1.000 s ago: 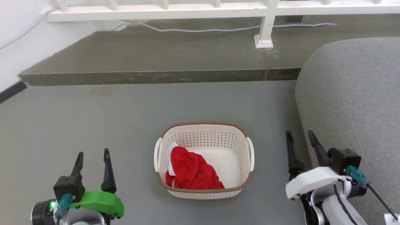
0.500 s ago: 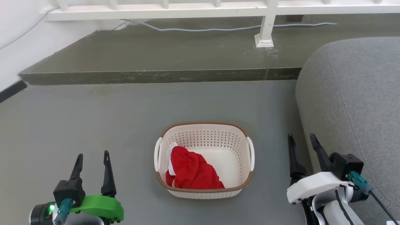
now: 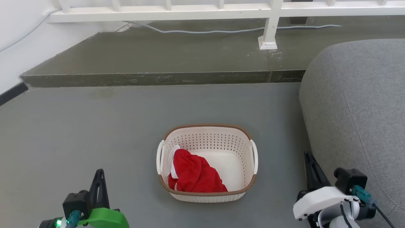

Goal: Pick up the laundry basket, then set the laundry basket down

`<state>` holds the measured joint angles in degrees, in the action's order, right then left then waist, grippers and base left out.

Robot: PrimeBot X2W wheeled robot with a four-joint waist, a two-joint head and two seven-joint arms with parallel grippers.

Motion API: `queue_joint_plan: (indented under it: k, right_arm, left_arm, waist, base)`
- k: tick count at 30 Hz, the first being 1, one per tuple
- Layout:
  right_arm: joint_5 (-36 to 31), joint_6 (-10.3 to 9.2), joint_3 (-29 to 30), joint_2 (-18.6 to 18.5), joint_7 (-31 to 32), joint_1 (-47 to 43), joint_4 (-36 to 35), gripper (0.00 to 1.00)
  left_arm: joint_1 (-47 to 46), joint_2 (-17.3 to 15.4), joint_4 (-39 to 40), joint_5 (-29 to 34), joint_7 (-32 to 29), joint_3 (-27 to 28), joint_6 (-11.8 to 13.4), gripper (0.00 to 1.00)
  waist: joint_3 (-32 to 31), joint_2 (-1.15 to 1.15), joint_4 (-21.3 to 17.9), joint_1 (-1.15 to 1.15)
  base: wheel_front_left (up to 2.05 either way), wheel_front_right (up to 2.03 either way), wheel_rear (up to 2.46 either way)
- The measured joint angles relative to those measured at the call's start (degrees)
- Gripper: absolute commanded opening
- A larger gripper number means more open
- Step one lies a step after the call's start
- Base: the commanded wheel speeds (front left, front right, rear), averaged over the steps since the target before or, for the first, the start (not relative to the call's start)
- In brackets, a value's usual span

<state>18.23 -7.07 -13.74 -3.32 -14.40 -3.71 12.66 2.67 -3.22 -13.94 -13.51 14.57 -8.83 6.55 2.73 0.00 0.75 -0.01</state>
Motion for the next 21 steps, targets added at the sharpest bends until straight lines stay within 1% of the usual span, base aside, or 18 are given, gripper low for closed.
queue_joint_plan:
  k: [4,7,9,11,12,13,16,17,21]
  right_arm:
    - [1.91,0.51,0.0,0.02,0.0,-0.36,-0.26,0.0]
    - [3.87,0.7,0.05,0.04,0.01,-0.4,-0.64,0.0]
    - [5.54,1.2,0.18,0.07,0.11,-0.41,-0.92,0.0]
    - [7.4,1.41,0.44,0.08,0.43,-0.41,-1.1,0.0]
    - [9.5,1.54,0.81,0.1,0.83,-0.4,-1.19,0.0]
    - [13.01,2.01,1.88,0.11,1.43,-0.4,-1.2,0.0]
    - [15.93,2.46,2.58,0.12,2.42,-0.38,-1.23,0.0]
    - [17.52,2.52,2.87,0.11,2.75,-0.37,-1.24,0.0]
    - [20.63,3.01,3.75,0.02,3.47,-0.32,-1.25,0.0]
  left_arm:
    - [-0.01,0.11,-0.23,-1.42,-0.52,0.43,-0.49,0.0]
    - [-0.03,0.12,-0.37,-3.94,-1.33,1.14,-0.58,0.0]
    - [-0.05,0.12,-0.45,-5.25,-1.79,1.49,-1.01,0.0]
    - [-0.09,0.13,-0.55,-7.47,-2.34,1.72,-1.08,0.0]
    - [-0.1,0.13,-0.63,-9.32,-3.03,1.97,-1.27,0.0]
    - [-0.12,0.15,-0.66,-13.7,-3.92,2.34,-2.09,0.0]
    - [-0.21,0.18,-0.71,-16.14,-4.53,3.02,-2.63,0.0]
    - [-0.25,0.19,-0.77,-17.92,-5.08,3.22,-2.88,0.0]
    - [-0.31,0.24,-0.85,-20.9,-6.15,3.61,-3.53,0.0]
  waist:
    - [-0.1,0.0,-0.04,0.0]
    - [-0.2,0.0,-0.09,0.0]
    - [-0.25,0.0,-0.11,0.0]
    - [-0.3,0.0,-0.12,0.0]
    - [-0.34,0.0,-0.13,0.0]
    - [-0.44,0.0,-0.14,0.0]
    - [-0.54,0.0,-0.15,0.0]
    - [-0.58,0.0,-0.16,0.0]
    - [-0.68,0.0,-0.18,0.0]
  base:
    - [0.0,0.0,0.0]
    - [0.0,0.0,0.0]
    - [0.0,0.0,0.0]
    - [0.0,0.0,0.0]
    - [0.0,0.0,0.0]
    - [0.0,0.0,0.0]
    - [0.0,0.0,0.0]
    - [0.0,0.0,0.0]
    - [0.0,0.0,0.0]
